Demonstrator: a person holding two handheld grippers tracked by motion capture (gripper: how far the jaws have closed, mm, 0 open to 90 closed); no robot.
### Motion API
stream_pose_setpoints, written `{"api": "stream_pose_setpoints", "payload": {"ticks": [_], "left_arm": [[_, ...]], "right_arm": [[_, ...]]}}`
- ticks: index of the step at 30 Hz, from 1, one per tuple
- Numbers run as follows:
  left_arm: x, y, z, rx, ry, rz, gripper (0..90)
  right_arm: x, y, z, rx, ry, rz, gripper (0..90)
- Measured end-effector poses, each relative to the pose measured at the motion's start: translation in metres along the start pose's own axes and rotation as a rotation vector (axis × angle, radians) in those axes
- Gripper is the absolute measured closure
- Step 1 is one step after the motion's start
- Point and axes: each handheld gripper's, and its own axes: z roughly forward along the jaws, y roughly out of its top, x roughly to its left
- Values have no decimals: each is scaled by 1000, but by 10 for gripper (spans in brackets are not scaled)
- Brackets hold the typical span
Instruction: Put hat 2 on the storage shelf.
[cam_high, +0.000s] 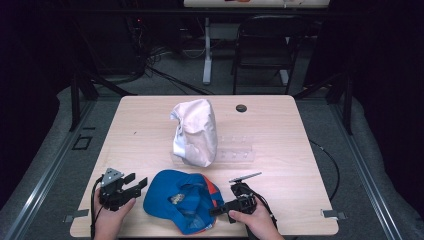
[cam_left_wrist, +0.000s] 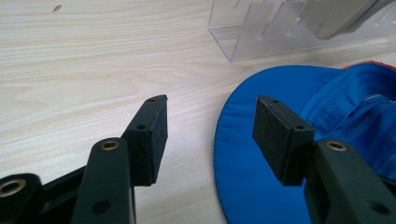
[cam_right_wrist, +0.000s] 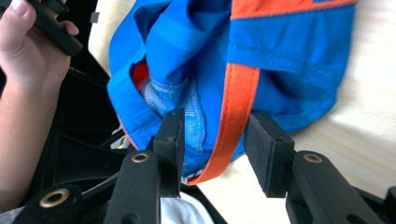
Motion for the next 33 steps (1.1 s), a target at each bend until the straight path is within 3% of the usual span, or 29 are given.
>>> {"api": "stream_pose_setpoints", "payload": {"ticks": [8,14,25,31,32,33], "left_arm": [[2,0,-2,0,3,-4,456],[1,0,-1,-1,0,-2,456],[1,0,-1,-4,-3,0,456],[0,0,0,-2,-3,5,457],[0,0,0,-1,-3,5,456],[-1,0,0,-3,-2,4,457]], "right_arm": [[-4,-1,-2,34,27,15,684],[-8,-1,-4,24,48,66,770],[-9,7,-23,-64,87,138,777],[-12,12,-39,-102,59,176,777],[-12,13,-43,-98,30,170,776],[-13,14,-42,-129,75,186,777]]}}
